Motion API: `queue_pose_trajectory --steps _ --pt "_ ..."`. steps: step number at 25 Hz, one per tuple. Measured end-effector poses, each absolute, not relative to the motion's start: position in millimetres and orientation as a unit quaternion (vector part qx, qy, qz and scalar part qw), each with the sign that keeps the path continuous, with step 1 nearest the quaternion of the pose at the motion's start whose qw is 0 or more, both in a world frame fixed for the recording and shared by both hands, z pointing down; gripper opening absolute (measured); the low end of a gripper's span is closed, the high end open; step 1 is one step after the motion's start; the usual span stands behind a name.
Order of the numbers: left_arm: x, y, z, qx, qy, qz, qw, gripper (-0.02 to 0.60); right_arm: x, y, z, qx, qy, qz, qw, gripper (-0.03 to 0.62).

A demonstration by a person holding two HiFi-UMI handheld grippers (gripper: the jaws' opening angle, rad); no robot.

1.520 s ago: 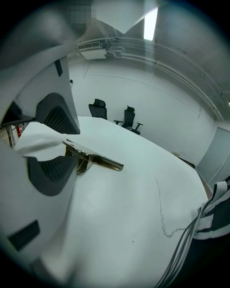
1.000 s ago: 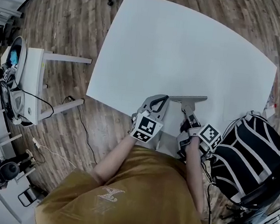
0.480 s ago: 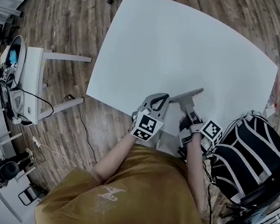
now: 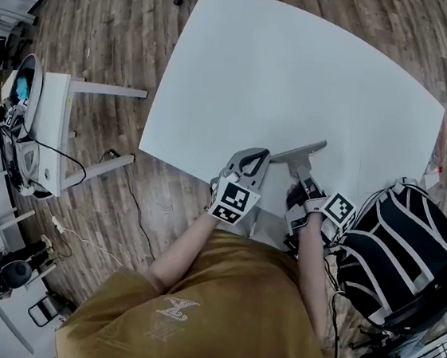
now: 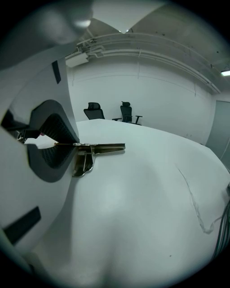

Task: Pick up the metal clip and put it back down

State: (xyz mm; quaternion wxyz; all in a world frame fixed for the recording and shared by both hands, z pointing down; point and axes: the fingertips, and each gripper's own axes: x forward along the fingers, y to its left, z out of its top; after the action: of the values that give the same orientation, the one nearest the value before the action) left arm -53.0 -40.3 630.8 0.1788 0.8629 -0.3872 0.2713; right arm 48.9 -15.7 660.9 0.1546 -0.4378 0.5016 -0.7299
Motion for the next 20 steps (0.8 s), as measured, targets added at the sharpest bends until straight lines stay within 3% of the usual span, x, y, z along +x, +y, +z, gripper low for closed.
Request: queue_pose_trajectory --steps 20 --pt "-46 -31 622 0.864 -0.39 0.266 0.176 0.006 53 -8 638 -0.427 0.532 -0.71 0.173 0.008"
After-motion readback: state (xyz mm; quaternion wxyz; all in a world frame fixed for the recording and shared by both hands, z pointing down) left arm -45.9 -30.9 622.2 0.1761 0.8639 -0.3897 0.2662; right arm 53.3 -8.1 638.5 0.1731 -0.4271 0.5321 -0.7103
